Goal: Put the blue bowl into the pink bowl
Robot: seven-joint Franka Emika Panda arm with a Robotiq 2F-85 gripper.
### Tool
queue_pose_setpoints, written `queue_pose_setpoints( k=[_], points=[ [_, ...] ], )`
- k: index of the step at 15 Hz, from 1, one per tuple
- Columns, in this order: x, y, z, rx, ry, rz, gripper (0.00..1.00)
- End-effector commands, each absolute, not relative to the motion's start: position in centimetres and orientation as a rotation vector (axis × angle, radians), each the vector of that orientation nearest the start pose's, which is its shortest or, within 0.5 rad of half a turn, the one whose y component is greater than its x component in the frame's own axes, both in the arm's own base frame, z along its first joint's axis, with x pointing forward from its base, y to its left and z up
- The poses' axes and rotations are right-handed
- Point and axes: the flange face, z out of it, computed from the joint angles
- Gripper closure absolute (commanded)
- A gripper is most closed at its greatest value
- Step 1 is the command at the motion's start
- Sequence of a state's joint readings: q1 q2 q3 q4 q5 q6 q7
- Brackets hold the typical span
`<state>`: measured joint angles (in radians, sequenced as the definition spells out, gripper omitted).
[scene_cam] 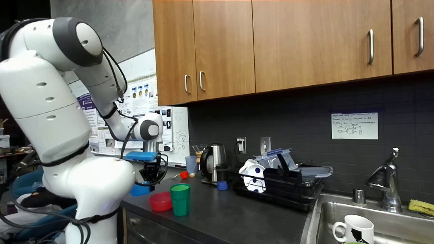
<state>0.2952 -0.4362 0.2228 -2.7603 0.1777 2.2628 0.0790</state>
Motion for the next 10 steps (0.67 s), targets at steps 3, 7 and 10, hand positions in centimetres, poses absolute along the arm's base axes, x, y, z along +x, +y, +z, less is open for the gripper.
queue_pose_setpoints(
  k=[3, 7, 10],
  points=[
    [31.2, 14.7, 36.6, -3.109, -0.451, 0.052, 0.99],
    [31.7, 12.4, 38.0, -3.159, -0.398, 0.024, 0.99],
    [32.1, 11.3, 37.8, -3.183, -0.376, 0.032, 0.99]
  ],
)
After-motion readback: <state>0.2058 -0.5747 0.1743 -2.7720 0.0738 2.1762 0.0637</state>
